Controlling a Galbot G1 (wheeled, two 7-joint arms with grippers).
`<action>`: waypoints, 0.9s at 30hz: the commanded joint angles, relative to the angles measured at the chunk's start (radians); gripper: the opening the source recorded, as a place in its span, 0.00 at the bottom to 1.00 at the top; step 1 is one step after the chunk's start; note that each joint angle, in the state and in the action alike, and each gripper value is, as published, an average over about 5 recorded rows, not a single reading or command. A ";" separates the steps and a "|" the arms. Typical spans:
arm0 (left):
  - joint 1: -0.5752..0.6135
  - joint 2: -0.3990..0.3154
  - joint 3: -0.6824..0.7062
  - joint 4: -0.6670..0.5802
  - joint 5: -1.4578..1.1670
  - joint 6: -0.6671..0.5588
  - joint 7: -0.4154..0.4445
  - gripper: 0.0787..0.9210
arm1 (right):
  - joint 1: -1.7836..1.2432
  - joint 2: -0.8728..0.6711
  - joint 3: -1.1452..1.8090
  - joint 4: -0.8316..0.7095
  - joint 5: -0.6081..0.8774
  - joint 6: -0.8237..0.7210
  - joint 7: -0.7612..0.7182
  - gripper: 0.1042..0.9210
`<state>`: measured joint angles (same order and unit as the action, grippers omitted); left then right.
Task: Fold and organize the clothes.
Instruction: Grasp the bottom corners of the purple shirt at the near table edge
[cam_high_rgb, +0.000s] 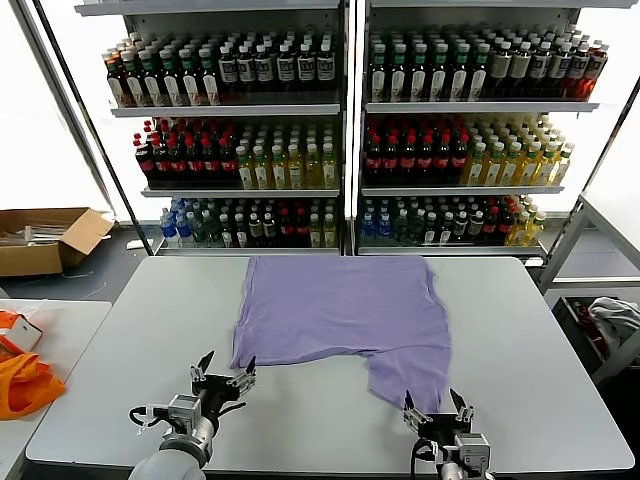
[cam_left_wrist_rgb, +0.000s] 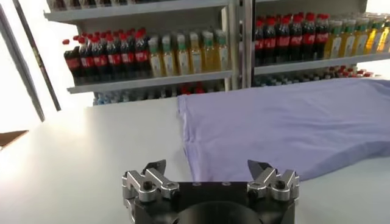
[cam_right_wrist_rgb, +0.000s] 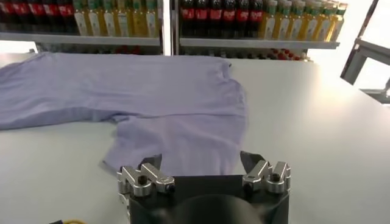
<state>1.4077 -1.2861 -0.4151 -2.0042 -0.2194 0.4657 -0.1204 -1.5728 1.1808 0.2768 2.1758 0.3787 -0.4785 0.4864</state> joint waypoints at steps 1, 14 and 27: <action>-0.013 0.005 0.000 0.018 -0.030 0.028 -0.004 0.88 | -0.006 0.006 -0.011 -0.006 0.001 -0.011 0.018 0.88; -0.078 0.021 0.007 0.087 -0.062 0.042 -0.011 0.88 | 0.014 0.018 -0.022 -0.028 0.000 -0.011 0.022 0.88; -0.075 0.024 0.032 0.113 -0.064 0.039 -0.007 0.61 | -0.002 0.031 -0.019 -0.054 0.002 0.008 0.014 0.71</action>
<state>1.3406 -1.2623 -0.3860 -1.9016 -0.2791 0.4996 -0.1270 -1.5718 1.2088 0.2608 2.1284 0.3774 -0.4687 0.4986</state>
